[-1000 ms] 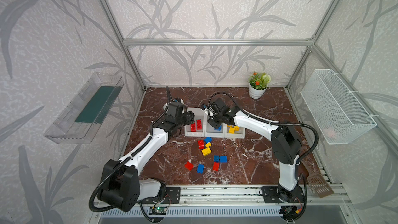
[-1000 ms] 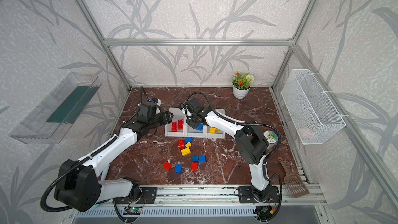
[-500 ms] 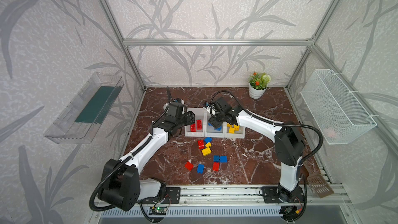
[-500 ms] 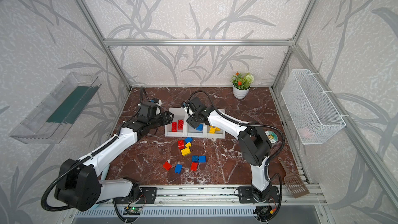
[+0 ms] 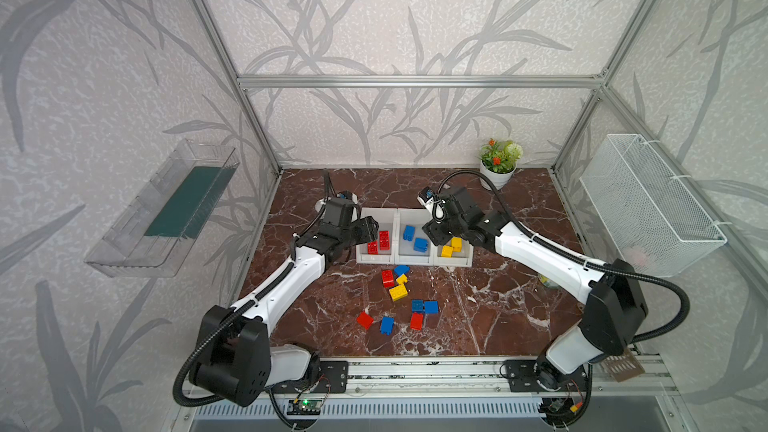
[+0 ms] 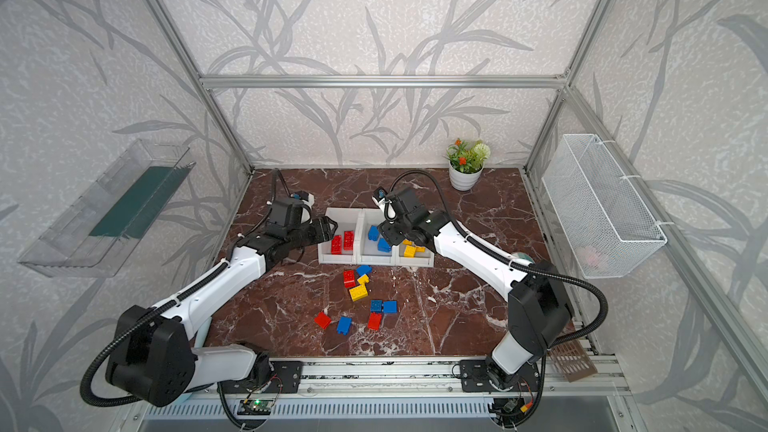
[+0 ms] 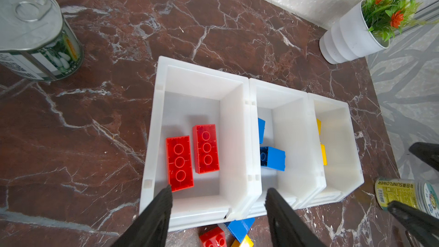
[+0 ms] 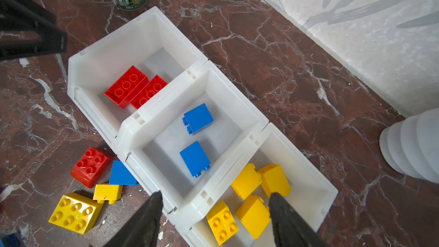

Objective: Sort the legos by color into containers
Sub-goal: 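Lower the left gripper toward the pile while the right gripper hovers over the bin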

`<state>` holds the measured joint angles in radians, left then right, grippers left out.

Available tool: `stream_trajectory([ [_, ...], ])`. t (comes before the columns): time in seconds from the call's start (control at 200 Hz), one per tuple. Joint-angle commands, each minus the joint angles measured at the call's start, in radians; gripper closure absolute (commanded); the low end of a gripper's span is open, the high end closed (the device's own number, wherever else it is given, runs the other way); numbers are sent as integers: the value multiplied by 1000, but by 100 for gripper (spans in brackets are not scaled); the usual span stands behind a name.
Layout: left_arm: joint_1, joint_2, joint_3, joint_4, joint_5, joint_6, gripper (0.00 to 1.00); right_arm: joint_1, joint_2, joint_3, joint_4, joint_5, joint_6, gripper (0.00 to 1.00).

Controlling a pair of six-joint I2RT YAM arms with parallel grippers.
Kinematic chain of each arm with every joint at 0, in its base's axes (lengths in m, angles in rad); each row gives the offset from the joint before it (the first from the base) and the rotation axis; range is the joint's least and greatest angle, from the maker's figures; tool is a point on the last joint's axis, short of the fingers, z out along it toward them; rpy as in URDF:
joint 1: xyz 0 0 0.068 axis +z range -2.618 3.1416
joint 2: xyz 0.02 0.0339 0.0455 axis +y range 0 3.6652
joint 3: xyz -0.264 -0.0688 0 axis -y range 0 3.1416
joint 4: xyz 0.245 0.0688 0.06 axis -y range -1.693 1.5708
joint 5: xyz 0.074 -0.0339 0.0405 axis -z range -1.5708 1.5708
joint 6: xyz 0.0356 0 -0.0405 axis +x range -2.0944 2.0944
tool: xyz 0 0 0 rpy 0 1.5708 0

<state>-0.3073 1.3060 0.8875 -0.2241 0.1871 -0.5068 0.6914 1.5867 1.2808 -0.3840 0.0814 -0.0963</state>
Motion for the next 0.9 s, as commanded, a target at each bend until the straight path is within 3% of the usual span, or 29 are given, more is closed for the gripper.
stream_trajectory([
  [0.0,2,-15,-22,-11,21,8,35,-8,-61,-57,33,31,54,28],
  [0.29,-29,-5,-21,-47,43,50,35,-29,-148,-159,46,53,102,28],
  [0.65,-237,106,-5,-74,76,122,35,-33,-184,-214,48,69,136,28],
  [0.895,-292,215,57,-148,127,163,36,-33,-203,-238,46,81,144,28],
])
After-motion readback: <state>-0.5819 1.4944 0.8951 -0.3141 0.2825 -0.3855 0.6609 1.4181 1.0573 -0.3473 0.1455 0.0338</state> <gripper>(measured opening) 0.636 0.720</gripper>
